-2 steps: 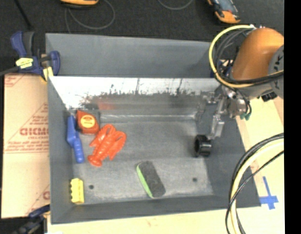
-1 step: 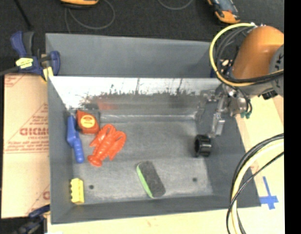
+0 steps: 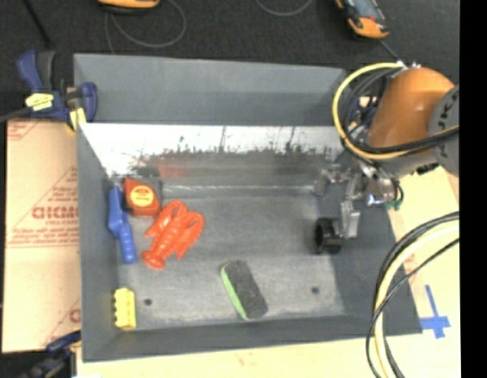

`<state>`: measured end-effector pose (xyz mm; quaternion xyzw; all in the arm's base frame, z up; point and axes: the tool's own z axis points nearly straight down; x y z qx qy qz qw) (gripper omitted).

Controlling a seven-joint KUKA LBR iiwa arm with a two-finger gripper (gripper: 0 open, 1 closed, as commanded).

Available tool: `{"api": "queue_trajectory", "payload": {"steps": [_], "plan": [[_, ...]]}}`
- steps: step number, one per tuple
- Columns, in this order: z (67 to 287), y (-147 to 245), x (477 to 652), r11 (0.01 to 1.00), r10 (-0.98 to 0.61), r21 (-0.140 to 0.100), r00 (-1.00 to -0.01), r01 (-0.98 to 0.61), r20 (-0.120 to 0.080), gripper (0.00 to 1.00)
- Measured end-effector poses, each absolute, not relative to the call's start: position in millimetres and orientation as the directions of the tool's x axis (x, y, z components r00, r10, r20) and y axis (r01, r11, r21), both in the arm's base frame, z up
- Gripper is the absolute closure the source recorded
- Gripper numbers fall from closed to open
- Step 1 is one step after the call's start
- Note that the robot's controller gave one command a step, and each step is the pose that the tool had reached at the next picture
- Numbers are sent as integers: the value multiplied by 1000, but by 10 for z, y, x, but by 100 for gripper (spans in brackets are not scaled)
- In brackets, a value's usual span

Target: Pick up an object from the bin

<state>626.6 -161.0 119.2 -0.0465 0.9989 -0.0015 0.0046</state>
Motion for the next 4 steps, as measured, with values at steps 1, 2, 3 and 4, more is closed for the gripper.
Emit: {"api": "queue_trajectory", "payload": {"steps": [1, 2, 3, 4], "plan": [[1092, -1586, 6107, 993, -117, -5, -993, -117, -8, 0], [1208, -1513, 5918, 989, -150, -3, -989, -150, -3, 0], [917, -1603, 5991, 982, -191, -9, -981, -190, -24, 100], [916, -1603, 5992, 982, -191, -9, -981, -191, -25, 100]]}}
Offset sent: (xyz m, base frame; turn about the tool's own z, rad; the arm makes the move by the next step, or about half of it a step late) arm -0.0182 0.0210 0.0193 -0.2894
